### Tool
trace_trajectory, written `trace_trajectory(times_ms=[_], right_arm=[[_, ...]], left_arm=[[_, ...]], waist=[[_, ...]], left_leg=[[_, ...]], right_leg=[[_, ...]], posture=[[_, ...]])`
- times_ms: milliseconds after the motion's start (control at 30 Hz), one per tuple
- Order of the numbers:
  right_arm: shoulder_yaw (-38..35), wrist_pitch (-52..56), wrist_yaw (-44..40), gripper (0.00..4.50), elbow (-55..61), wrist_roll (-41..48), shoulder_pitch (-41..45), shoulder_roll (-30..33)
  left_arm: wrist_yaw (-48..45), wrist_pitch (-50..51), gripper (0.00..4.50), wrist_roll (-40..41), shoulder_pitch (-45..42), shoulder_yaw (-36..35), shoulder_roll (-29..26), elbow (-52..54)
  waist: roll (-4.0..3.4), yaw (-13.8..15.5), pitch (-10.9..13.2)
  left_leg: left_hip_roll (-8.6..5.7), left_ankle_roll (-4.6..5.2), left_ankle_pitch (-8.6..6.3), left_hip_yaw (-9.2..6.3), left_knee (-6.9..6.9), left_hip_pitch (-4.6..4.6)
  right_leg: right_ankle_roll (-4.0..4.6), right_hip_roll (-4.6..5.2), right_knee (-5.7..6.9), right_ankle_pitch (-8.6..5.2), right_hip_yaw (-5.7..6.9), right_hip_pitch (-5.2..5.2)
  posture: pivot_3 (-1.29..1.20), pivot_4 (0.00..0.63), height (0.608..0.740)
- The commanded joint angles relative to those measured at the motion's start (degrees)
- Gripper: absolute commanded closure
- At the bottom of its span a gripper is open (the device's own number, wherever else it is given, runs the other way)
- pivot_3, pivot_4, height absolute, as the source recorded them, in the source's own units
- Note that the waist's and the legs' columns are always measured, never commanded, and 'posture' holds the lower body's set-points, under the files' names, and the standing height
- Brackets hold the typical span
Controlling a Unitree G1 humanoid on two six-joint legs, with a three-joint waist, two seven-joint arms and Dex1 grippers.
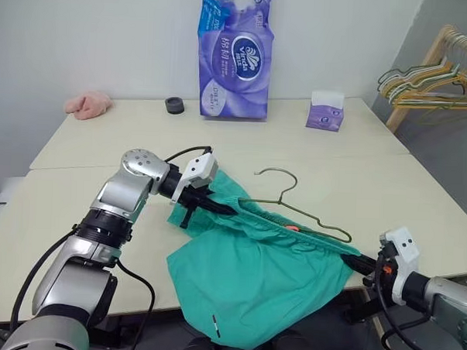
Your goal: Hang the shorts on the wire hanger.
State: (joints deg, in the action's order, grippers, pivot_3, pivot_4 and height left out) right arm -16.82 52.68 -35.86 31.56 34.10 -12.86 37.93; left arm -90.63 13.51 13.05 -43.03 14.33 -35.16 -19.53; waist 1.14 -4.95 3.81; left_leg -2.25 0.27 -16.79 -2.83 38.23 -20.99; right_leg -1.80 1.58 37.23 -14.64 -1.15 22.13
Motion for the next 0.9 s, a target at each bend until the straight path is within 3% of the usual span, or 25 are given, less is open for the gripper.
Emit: trace_trajectory(times_ms=[33, 300, 900], right_arm=[[-1.6, -0.5, 0.4, 4.47, -0.5, -0.3, -0.4, 1.3], [-2.6, -0.2, 0.2, 4.47, -0.3, 0.2, -0.8, 1.5], [-6.2, -2.8, -2.0, 4.47, 2.5, 0.1, -3.6, 8.7]], left_arm=[[0.5, 2.1, 4.50, 2.1, -0.4, -2.4, -0.8, 2.0], [-0.8, 0.0, 4.50, 0.0, 0.4, -0.3, -2.7, 2.3], [0.5, -11.3, 4.50, -7.1, -1.0, 1.9, -3.5, -5.3]], waist=[[0.00, 0.0, 0.0], [-0.01, 0.0, 0.0], [-0.03, 0.0, 0.0]], left_leg=[[0.00, 0.00, 0.00, 0.00, 0.00, 0.00], [0.01, 0.00, 0.00, 0.00, -0.01, 0.01], [0.01, 0.00, 0.00, 0.00, 0.01, 0.01]], right_leg=[[0.00, 0.00, 0.00, 0.00, 0.00, 0.00], [0.00, -0.02, 0.01, 0.00, -0.01, 0.00], [-0.01, -0.03, 0.00, -0.01, -0.01, -0.03]], posture=[[-0.18, 0.052, 0.740], [-0.19, 0.051, 0.740], [-0.20, 0.051, 0.740]])
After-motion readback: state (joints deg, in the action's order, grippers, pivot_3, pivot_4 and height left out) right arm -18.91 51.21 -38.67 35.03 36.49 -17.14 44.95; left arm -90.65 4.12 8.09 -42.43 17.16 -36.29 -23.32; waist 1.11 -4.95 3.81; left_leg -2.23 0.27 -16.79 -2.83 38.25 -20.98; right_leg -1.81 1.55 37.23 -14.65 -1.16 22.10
